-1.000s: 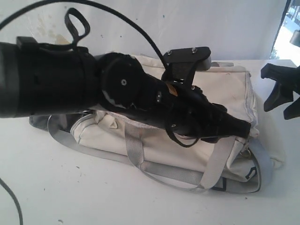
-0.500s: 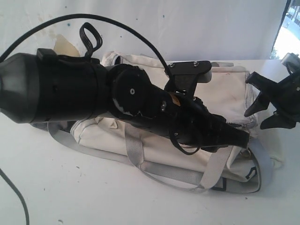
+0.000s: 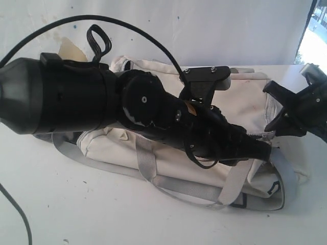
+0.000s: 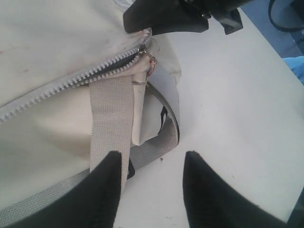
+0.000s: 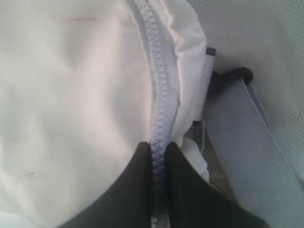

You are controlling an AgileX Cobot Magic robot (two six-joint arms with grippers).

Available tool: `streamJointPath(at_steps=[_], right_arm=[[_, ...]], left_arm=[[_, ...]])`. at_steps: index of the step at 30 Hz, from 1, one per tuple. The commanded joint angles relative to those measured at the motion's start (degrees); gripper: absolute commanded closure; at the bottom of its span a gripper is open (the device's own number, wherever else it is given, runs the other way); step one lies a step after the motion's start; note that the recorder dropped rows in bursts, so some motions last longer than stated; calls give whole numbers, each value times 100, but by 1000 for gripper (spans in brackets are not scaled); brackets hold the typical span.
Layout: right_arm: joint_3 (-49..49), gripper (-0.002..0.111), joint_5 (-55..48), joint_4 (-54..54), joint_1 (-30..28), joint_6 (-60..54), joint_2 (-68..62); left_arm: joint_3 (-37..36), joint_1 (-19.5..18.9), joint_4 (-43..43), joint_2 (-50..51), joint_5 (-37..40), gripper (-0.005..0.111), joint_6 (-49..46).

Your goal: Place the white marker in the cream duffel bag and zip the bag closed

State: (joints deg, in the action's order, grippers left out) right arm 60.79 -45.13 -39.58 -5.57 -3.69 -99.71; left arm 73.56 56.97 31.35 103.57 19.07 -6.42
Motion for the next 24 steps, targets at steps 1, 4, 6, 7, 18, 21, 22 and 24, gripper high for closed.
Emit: streamJointPath(at_steps=[1, 4, 6, 7, 18, 21, 22, 24], right_arm=[[-31, 108, -4, -1040, -22, -504, 332], [-31, 108, -53, -1572, -22, -529, 563], [-31, 108, -145, -1854, -22, -539, 793], [-31, 108, -187, -1865, -22, -539, 904], [-31, 108, -505, -1864, -22, -539, 1043], [-31, 108, -604, -1864, -22, -553, 1043], [-31, 108, -597, -1875, -22, -553, 1043], [-31, 108, -619, -1888, -22, -553, 1043]], left_arm=[[7, 26, 16, -29, -16, 64, 3], [7, 26, 16, -29, -39, 64, 3], [7, 26, 16, -29, -251, 64, 3], [7, 26, 36, -20, -555, 64, 29], [7, 26, 1059, -20, -1222, 47, 56], [125, 26, 1059, -20, -956, 48, -120], [156, 26, 1059, -20, -867, 48, -331], [256, 9, 1103, -20, -691, 48, -594]])
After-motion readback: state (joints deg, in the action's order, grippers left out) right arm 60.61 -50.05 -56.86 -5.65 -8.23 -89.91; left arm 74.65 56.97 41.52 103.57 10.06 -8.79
